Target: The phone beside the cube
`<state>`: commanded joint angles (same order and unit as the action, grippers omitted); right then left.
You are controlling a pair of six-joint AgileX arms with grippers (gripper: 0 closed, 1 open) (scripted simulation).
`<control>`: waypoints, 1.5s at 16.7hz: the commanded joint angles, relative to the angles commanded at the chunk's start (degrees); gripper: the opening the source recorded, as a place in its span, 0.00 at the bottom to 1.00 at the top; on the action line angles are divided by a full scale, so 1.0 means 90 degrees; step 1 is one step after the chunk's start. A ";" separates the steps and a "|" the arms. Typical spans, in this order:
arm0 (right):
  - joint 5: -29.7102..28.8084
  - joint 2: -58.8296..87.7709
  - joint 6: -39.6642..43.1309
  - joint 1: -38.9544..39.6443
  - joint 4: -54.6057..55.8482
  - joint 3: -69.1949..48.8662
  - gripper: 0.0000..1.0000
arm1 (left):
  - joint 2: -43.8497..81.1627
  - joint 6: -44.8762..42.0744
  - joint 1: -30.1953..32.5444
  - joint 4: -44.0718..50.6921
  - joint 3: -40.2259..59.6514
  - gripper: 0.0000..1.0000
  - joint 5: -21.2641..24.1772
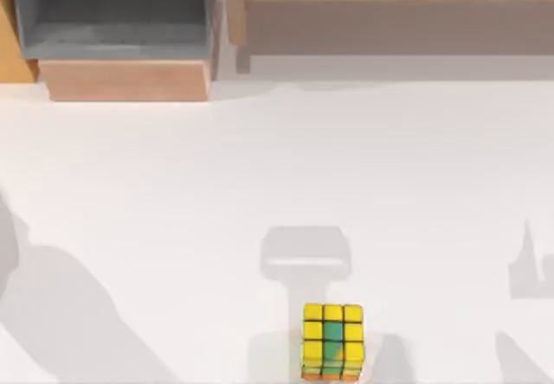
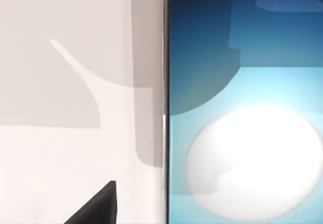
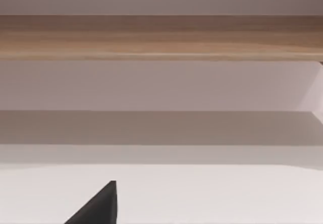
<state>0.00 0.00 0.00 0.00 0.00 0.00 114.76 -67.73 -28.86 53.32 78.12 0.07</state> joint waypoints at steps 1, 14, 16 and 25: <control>0.0000 0.0000 0.0000 0.0000 0.0000 0.0000 1.00 | 0.0000 0.0000 0.0000 0.0000 0.0000 1.00 0.0000; 0.0000 0.0000 0.0000 0.0000 0.0000 0.0000 1.00 | 0.0438 -0.0011 -0.0005 -0.0899 -0.0460 0.85 0.0003; 0.0000 0.0000 0.0000 0.0000 0.0000 0.0000 1.00 | 0.0438 -0.0011 -0.0005 -0.0899 -0.0460 0.70 0.0003; 0.0000 0.0000 0.0000 0.0000 0.0000 0.0000 1.00 | 0.0438 -0.0011 -0.0005 -0.0899 -0.0460 0.02 0.0003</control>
<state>0.00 0.00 0.00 0.00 0.00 0.00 118.70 -67.83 -28.90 45.24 73.97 0.10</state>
